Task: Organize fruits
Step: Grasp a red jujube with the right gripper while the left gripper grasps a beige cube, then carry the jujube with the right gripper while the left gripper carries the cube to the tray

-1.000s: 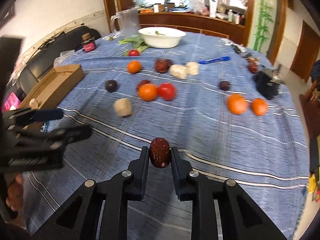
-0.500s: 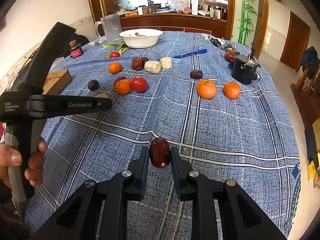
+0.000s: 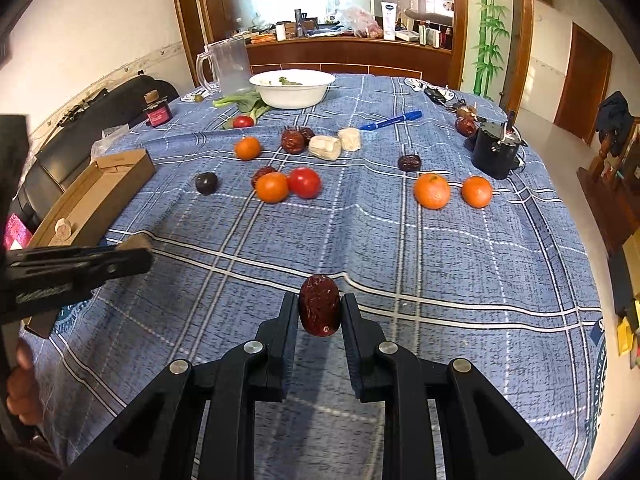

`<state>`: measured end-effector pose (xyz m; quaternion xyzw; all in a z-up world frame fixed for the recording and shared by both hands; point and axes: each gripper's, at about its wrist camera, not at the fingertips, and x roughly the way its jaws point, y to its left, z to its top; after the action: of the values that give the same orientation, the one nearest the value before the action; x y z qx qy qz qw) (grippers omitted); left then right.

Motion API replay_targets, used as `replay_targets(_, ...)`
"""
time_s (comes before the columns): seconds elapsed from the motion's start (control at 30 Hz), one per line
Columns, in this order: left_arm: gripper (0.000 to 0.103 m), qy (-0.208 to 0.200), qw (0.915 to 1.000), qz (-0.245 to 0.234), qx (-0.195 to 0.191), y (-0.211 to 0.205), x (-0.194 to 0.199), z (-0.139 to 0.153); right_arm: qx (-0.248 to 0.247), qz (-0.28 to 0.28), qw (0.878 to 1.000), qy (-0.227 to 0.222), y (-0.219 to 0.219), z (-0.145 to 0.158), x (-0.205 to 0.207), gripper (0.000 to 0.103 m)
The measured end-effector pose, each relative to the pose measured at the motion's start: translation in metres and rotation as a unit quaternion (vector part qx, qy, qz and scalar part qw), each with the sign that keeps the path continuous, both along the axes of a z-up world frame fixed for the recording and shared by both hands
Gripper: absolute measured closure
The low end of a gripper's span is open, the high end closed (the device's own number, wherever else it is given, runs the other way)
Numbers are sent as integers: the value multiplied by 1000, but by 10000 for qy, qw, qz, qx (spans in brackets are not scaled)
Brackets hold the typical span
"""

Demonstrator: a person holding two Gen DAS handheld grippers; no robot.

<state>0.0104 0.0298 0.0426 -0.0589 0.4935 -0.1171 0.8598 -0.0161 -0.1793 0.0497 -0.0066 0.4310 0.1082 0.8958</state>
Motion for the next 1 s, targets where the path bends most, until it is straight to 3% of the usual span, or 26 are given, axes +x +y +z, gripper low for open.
replay_targets(0.53,81,-434,9961,768,-76,98,-25,36,48,564,9984,-78,88,16,11,79)
replay_targets(1.0,81,-527,9860,1579,0,179,-49,39,213,1423,9895,-147,178,35,21,79)
